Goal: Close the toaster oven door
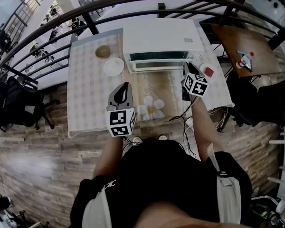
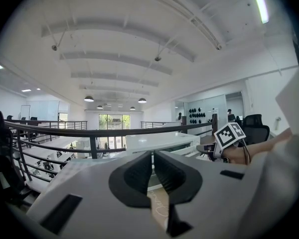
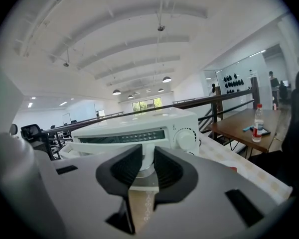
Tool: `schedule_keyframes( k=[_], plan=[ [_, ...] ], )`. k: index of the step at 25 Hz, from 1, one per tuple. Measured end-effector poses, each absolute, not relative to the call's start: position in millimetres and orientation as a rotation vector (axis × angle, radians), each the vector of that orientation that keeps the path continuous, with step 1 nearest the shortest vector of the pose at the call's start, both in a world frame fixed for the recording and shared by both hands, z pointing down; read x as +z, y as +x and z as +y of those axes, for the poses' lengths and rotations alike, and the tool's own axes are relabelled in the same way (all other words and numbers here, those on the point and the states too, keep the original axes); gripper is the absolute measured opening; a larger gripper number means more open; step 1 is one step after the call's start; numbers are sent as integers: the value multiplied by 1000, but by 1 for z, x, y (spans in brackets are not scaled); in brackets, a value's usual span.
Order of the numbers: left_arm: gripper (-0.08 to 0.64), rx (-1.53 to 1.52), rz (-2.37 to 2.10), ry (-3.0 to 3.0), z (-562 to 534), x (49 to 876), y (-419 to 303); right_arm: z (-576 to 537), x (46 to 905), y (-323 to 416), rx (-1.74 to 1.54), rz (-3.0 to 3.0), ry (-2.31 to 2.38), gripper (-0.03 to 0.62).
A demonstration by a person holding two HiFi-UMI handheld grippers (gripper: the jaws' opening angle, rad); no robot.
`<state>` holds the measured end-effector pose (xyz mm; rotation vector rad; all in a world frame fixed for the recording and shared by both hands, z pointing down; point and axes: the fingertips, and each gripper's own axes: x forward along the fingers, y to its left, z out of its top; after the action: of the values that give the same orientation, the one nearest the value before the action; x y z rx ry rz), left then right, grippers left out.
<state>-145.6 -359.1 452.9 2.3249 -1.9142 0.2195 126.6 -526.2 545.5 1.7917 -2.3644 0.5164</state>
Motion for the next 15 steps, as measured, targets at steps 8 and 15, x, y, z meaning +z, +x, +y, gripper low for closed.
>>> schedule_keyframes(
  k=[8,15],
  plan=[
    [25,204,-1933,2322,-360,448,-152,-558,537,121,527,-2337,1842,81],
    [25,178,-1947,2325,-359,439,-154,-569,532,121,534,-2312,1854,80]
  ],
)
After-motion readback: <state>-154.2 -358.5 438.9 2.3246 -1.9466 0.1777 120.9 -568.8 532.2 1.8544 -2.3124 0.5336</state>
